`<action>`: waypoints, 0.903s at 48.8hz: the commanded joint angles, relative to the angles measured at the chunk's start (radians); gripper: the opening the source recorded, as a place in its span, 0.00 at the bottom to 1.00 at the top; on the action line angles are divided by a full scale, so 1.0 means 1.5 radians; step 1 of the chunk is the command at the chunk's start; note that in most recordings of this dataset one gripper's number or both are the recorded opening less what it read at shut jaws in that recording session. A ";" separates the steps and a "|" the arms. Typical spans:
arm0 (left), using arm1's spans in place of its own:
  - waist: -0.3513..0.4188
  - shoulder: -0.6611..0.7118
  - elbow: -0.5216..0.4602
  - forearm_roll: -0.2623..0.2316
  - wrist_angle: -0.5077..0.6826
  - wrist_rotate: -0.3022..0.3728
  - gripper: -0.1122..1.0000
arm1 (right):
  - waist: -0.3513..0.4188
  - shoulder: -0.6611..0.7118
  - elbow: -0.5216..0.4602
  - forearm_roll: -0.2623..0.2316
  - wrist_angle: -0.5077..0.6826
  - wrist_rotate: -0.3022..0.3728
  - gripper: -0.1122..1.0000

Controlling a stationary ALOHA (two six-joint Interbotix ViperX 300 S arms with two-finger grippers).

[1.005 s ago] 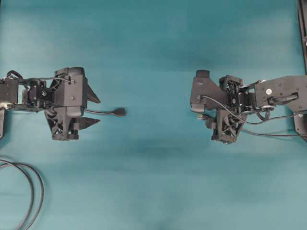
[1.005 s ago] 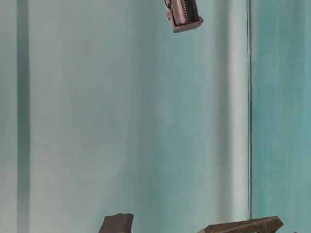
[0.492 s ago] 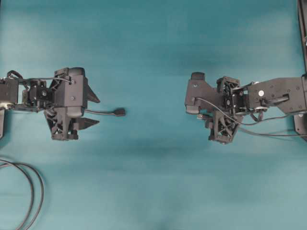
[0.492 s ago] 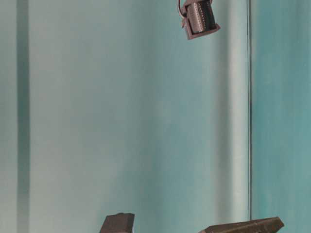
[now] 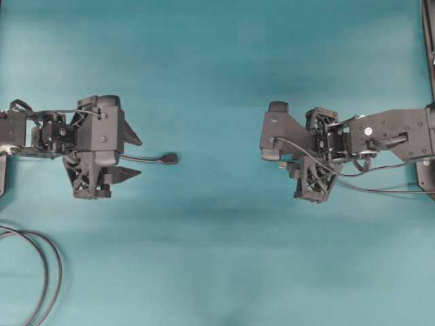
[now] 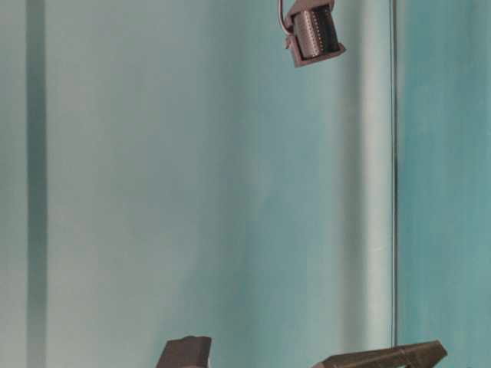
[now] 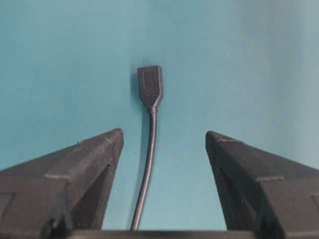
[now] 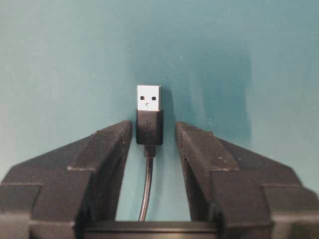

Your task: Insert the USB using both arms.

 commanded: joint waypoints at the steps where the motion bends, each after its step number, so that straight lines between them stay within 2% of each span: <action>1: 0.000 0.000 -0.007 0.001 -0.016 0.016 0.78 | 0.001 0.018 -0.011 -0.001 -0.015 -0.002 0.42; 6: 0.000 0.016 -0.008 0.001 -0.035 0.027 0.78 | 0.006 0.027 -0.011 -0.001 -0.017 -0.002 0.37; 16: 0.000 0.058 -0.011 0.001 -0.056 0.028 0.77 | 0.027 0.035 -0.007 0.000 -0.029 -0.001 0.34; 28: 0.001 0.097 -0.019 0.001 -0.088 0.026 0.77 | 0.046 0.039 -0.010 0.000 -0.035 0.000 0.34; 44: 0.007 0.143 -0.058 0.000 -0.086 0.026 0.78 | 0.048 0.039 -0.014 0.000 -0.035 0.000 0.34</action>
